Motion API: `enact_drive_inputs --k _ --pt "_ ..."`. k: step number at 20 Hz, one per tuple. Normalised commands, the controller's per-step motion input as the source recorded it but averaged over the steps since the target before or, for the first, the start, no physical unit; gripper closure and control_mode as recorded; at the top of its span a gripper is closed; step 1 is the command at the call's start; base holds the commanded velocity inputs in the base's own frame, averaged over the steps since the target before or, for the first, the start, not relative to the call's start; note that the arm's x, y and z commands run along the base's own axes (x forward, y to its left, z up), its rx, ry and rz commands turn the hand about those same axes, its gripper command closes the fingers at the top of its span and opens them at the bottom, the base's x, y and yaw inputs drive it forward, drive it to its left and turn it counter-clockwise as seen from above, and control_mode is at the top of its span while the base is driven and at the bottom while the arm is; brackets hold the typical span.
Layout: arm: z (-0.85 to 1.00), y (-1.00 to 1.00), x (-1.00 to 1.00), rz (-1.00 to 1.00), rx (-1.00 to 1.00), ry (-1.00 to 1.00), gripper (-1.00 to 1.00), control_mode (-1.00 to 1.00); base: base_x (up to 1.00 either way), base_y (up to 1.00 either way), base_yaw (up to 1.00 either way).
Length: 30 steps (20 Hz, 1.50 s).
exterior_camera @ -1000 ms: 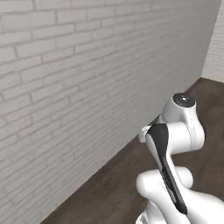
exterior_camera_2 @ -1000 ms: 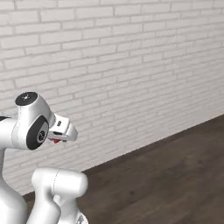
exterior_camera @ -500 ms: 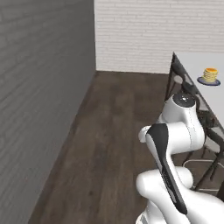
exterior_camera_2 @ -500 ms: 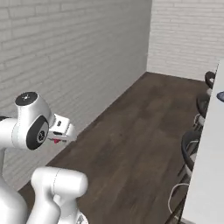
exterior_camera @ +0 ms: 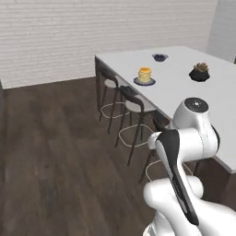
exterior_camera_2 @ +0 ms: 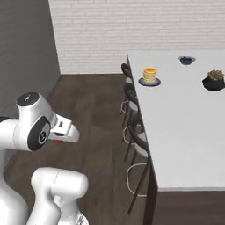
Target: Take the strawberry from the fridge and place it on top of the pancake, located on the dining counter.
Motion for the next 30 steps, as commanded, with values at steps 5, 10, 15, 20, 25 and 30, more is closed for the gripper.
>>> enact_drive_inputs --k 5,10,15,20,25,30 --pt "0.00 0.00 0.00 0.00 0.00 0.00 1.00 1.00 1.00 0.97 -0.42" --pt "0.00 0.00 0.00 0.00 0.00 0.00 1.00 1.00 1.00 1.00 -0.41" --pt "0.00 0.00 0.00 0.00 0.00 0.00 1.00 1.00 1.00 0.84 -0.58" --pt "0.00 0.00 0.00 0.00 0.00 0.00 1.00 1.00 1.00 0.82 -0.59" --pt "0.00 0.00 0.00 0.00 0.00 0.00 1.00 1.00 0.85 0.76 -0.64" --pt "0.00 0.00 0.00 0.00 0.00 0.00 1.00 1.00 0.64 0.62 -0.72"
